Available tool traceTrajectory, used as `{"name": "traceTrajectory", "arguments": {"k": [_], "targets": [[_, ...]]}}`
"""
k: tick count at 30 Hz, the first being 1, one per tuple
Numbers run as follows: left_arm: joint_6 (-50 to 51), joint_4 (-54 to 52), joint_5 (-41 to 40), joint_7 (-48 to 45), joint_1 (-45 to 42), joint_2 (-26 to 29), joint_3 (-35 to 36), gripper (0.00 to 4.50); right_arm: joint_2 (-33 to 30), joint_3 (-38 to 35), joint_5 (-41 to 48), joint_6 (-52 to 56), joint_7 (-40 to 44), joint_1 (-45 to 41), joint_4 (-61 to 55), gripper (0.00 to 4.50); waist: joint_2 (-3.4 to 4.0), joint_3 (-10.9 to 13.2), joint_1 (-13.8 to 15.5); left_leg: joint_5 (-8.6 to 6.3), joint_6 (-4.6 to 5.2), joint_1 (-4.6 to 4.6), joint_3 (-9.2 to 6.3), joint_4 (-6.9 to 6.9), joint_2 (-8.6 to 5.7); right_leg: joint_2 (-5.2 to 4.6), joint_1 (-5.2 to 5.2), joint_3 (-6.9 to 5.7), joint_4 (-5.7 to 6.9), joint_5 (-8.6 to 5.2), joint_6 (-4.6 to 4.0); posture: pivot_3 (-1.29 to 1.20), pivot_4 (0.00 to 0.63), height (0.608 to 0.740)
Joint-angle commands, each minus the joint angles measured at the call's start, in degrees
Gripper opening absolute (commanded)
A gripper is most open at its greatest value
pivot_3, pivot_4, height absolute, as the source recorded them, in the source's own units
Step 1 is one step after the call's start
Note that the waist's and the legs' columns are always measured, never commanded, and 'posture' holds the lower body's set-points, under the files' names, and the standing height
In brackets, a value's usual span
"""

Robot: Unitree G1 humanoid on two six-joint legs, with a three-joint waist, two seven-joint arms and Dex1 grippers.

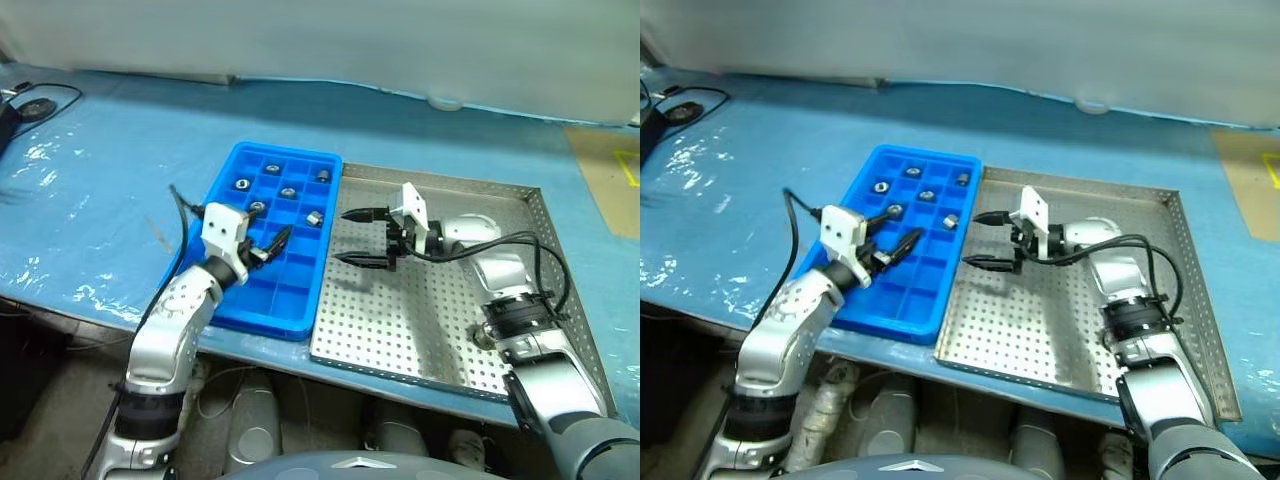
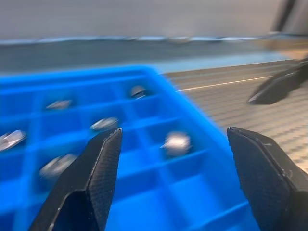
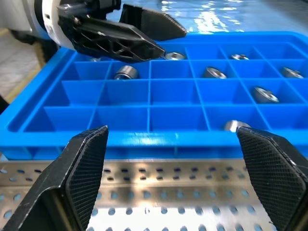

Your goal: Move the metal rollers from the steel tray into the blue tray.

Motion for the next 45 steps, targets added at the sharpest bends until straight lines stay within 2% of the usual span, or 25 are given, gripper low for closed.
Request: {"name": "traceTrajectory", "arguments": {"k": [1, 7, 13, 23, 31, 45], "targets": [[-3.66, 5.71, -2.22, -9.93, -5.36, 1.42, -3.80, 3.66, -3.66, -4.54, 1.98, 4.13, -3.38, 4.27, -8.92, 4.50, 0.00, 0.00, -0.97, 0.00, 0.00, 0.04, 0.01, 0.00, 0.00, 0.00, 0.02, 0.02, 0.00, 0.00, 0.00, 0.00, 0.150, 0.740], [-7.35, 19.58, -2.56, -23.06, -16.18, 0.49, -9.40, 3.66, -9.47, -11.50, 4.57, 13.15, -9.83, 15.18, -21.87, 4.50, 0.02, -0.01, -4.41, 0.03, -0.04, 0.29, 0.11, -0.04, -0.02, 0.02, 0.11, 0.18, 0.04, 0.01, 0.01, -0.14, 0.150, 0.740], [-10.99, 30.13, -1.30, -32.71, -22.82, -1.90, -14.02, 3.66, -13.39, -17.24, 5.34, 19.24, -14.93, 25.62, -29.83, 4.50, 0.03, -0.02, -7.42, -0.03, 0.05, 0.80, 0.68, -0.14, -0.07, 0.06, 0.12, 0.83, 0.01, 0.00, 0.04, -0.27, 0.150, 0.740], [-13.07, 35.94, -0.07, -37.93, -25.18, -5.36, -15.93, 3.66, -14.10, -23.07, 5.15, 17.61, -18.15, 36.89, -32.65, 4.50, 0.03, -0.02, -9.83, -0.20, 0.33, 0.89, 1.19, -0.05, -0.10, 0.02, 0.02, 1.28, -0.05, -0.15, 0.32, -0.36, 0.150, 0.740], [-13.95, 37.40, 0.97, -38.96, -25.56, -6.03, -15.63, 3.66, -14.13, -22.85, 5.02, 15.38, -18.78, 37.88, -32.37, 4.50, 0.02, -0.01, -10.14, -0.24, 0.37, 0.90, 1.23, -0.03, -0.11, 0.02, 0.00, 1.32, -0.06, -0.25, 0.49, -0.37, 0.150, 0.740], [-13.47, 34.56, 1.54, -36.69, -23.51, -4.97, -14.65, 3.66, -14.06, -18.76, 4.80, 14.43, -18.30, 31.82, -29.61, 4.50, 0.02, -0.01, -9.90, -0.25, 0.40, 0.87, 1.24, -0.04, -0.12, 0.00, -0.01, 1.32, -0.09, -0.09, 0.23, -0.31, 0.150, 0.740]]}}
